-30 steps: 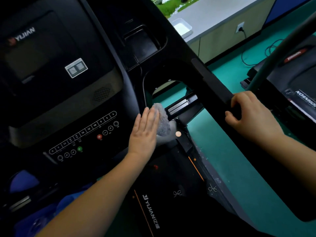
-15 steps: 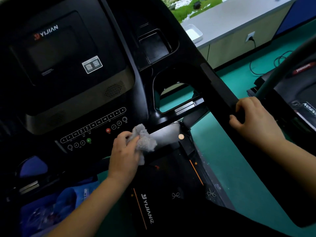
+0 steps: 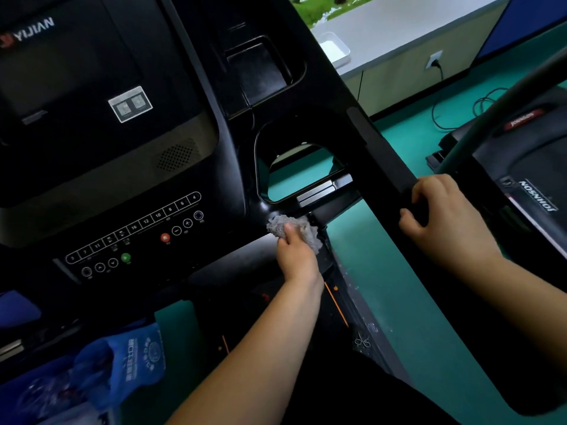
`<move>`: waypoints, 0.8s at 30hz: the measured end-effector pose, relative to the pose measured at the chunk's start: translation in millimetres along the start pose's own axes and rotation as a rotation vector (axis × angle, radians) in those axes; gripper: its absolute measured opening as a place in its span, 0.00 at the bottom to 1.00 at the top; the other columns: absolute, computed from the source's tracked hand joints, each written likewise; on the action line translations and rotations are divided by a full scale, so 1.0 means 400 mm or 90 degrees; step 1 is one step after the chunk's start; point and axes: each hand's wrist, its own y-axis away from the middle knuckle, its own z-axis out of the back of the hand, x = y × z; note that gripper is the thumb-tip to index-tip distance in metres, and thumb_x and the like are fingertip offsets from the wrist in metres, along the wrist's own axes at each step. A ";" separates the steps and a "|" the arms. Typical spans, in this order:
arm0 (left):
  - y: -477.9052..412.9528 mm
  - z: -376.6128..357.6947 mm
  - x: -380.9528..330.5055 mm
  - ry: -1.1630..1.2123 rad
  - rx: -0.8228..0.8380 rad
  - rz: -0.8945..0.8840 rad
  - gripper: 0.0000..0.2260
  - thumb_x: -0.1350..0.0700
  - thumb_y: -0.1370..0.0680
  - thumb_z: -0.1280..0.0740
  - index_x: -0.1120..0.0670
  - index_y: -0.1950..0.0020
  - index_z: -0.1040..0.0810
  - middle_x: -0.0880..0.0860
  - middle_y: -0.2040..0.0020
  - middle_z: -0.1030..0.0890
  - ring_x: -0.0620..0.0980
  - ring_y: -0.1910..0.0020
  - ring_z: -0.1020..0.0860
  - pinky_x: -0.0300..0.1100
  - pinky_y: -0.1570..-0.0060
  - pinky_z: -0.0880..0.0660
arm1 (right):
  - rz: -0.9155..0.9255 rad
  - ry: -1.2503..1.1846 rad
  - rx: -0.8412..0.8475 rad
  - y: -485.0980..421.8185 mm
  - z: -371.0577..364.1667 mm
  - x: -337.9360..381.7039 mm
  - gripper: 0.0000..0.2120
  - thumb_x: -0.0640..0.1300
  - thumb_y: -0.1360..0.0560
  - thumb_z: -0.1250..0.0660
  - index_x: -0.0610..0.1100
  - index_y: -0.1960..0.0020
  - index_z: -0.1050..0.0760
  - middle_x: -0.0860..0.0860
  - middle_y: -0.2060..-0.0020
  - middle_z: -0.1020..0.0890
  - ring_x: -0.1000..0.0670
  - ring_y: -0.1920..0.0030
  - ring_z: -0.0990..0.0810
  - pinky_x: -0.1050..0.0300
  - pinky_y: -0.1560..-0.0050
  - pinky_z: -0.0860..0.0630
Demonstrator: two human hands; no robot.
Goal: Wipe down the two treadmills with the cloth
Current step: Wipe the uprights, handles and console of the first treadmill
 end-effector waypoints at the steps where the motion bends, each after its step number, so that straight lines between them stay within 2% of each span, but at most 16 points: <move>1: -0.002 0.000 0.003 0.048 0.008 0.024 0.11 0.51 0.17 0.44 0.56 0.47 0.26 0.53 0.49 0.22 0.49 0.53 0.23 0.40 0.47 0.29 | 0.003 0.000 -0.001 0.000 -0.001 0.000 0.11 0.47 0.27 0.32 0.47 0.53 0.34 0.48 0.49 0.29 0.44 0.53 0.27 0.51 0.55 0.29; 3: -0.012 0.026 0.015 0.012 0.023 0.003 0.09 0.53 0.17 0.42 0.53 0.53 0.25 0.52 0.57 0.20 0.48 0.58 0.22 0.41 0.51 0.25 | 0.004 0.002 -0.002 0.000 -0.002 -0.003 0.11 0.47 0.27 0.32 0.48 0.53 0.34 0.48 0.49 0.30 0.44 0.53 0.27 0.50 0.56 0.28; 5: -0.036 0.073 0.039 -0.218 0.080 -0.120 0.07 0.54 0.21 0.36 0.54 0.56 0.22 0.51 0.64 0.21 0.50 0.63 0.23 0.41 0.59 0.26 | 0.005 -0.001 -0.002 0.000 -0.003 -0.005 0.11 0.47 0.28 0.32 0.47 0.53 0.34 0.48 0.49 0.30 0.43 0.54 0.27 0.51 0.57 0.29; 7: -0.055 0.114 0.057 -0.428 0.122 -0.216 0.08 0.57 0.25 0.34 0.52 0.50 0.17 0.49 0.60 0.17 0.48 0.60 0.21 0.39 0.58 0.25 | 0.009 -0.006 -0.005 -0.003 -0.002 -0.008 0.11 0.47 0.28 0.32 0.47 0.54 0.34 0.48 0.49 0.30 0.43 0.54 0.27 0.50 0.57 0.28; 8: -0.055 0.124 0.053 -0.454 0.111 -0.222 0.09 0.59 0.25 0.34 0.51 0.47 0.17 0.48 0.58 0.16 0.47 0.58 0.20 0.36 0.58 0.25 | 0.013 -0.008 -0.006 -0.003 -0.002 -0.009 0.11 0.46 0.28 0.32 0.47 0.54 0.34 0.48 0.49 0.30 0.42 0.54 0.27 0.50 0.57 0.28; 9: -0.055 0.126 0.047 -0.406 0.084 -0.205 0.09 0.60 0.25 0.33 0.50 0.49 0.16 0.48 0.58 0.16 0.47 0.58 0.20 0.36 0.58 0.24 | 0.016 -0.010 -0.005 -0.003 -0.003 -0.010 0.11 0.47 0.28 0.32 0.47 0.54 0.35 0.48 0.49 0.30 0.42 0.54 0.27 0.50 0.57 0.28; 12: -0.066 0.105 0.013 -0.203 0.000 -0.104 0.06 0.61 0.24 0.34 0.53 0.56 0.18 0.53 0.61 0.17 0.54 0.59 0.19 0.48 0.54 0.21 | 0.013 -0.012 -0.004 -0.003 -0.004 -0.010 0.11 0.47 0.28 0.33 0.49 0.54 0.36 0.49 0.49 0.31 0.43 0.54 0.27 0.50 0.57 0.28; 14: -0.060 0.080 0.006 -0.059 -0.002 -0.032 0.06 0.63 0.23 0.34 0.54 0.55 0.20 0.54 0.59 0.16 0.55 0.58 0.18 0.51 0.50 0.21 | 0.016 -0.012 -0.006 -0.004 -0.004 -0.010 0.11 0.47 0.28 0.32 0.48 0.54 0.35 0.49 0.50 0.31 0.43 0.54 0.27 0.51 0.57 0.29; 17: -0.034 0.064 -0.011 0.151 0.066 0.022 0.04 0.59 0.21 0.35 0.56 0.51 0.21 0.53 0.57 0.15 0.49 0.58 0.16 0.46 0.50 0.22 | 0.025 -0.009 -0.005 -0.004 -0.003 -0.012 0.11 0.46 0.28 0.32 0.47 0.54 0.35 0.49 0.50 0.30 0.43 0.54 0.27 0.51 0.58 0.29; 20: -0.038 0.066 -0.030 0.308 0.063 0.114 0.11 0.53 0.20 0.37 0.60 0.49 0.21 0.54 0.54 0.15 0.46 0.56 0.17 0.41 0.49 0.22 | 0.022 -0.009 0.000 -0.004 -0.004 -0.013 0.11 0.47 0.28 0.32 0.48 0.54 0.35 0.49 0.49 0.30 0.43 0.53 0.27 0.52 0.58 0.30; 24: -0.058 0.035 -0.009 0.264 0.048 0.143 0.13 0.56 0.20 0.37 0.59 0.37 0.24 0.55 0.41 0.20 0.45 0.52 0.19 0.34 0.63 0.22 | 0.028 -0.009 0.000 -0.006 -0.004 -0.016 0.11 0.46 0.28 0.32 0.47 0.53 0.35 0.49 0.49 0.30 0.43 0.53 0.28 0.54 0.58 0.33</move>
